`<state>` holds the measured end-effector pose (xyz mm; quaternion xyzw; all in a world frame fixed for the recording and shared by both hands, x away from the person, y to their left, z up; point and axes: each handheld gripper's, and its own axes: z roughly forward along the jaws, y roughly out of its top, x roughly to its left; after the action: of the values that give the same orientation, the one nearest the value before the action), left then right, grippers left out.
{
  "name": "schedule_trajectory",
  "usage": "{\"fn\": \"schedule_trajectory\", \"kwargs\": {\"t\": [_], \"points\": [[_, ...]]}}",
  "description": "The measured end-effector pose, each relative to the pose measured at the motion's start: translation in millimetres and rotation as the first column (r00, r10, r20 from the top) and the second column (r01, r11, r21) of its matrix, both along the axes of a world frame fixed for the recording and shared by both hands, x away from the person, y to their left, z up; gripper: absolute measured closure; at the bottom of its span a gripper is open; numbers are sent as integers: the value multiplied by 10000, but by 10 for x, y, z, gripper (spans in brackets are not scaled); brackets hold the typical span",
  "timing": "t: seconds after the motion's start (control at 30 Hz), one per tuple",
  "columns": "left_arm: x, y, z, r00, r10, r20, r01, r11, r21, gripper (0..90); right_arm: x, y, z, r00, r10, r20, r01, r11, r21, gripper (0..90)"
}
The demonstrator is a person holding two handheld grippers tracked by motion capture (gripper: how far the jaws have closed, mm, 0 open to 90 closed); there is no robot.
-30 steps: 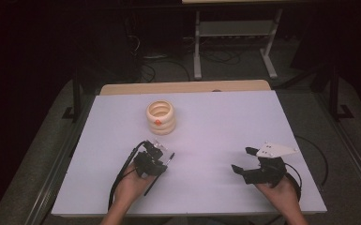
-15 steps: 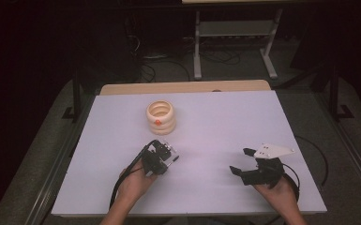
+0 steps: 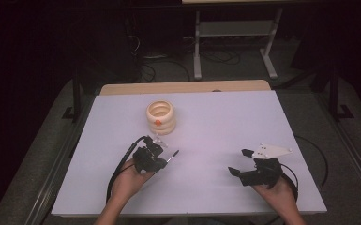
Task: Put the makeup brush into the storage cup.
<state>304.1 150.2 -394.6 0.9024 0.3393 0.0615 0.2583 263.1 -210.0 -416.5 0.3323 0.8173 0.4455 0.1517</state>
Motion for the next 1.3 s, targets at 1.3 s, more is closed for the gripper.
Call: {"fn": "schedule_trajectory", "kwargs": {"t": [1.3], "points": [[-281,138,187,9831,-469,1768,1279,8671,-4814,860,122,1173,109,9218,3699,-1162,-3578,9270,1129,303]]}}
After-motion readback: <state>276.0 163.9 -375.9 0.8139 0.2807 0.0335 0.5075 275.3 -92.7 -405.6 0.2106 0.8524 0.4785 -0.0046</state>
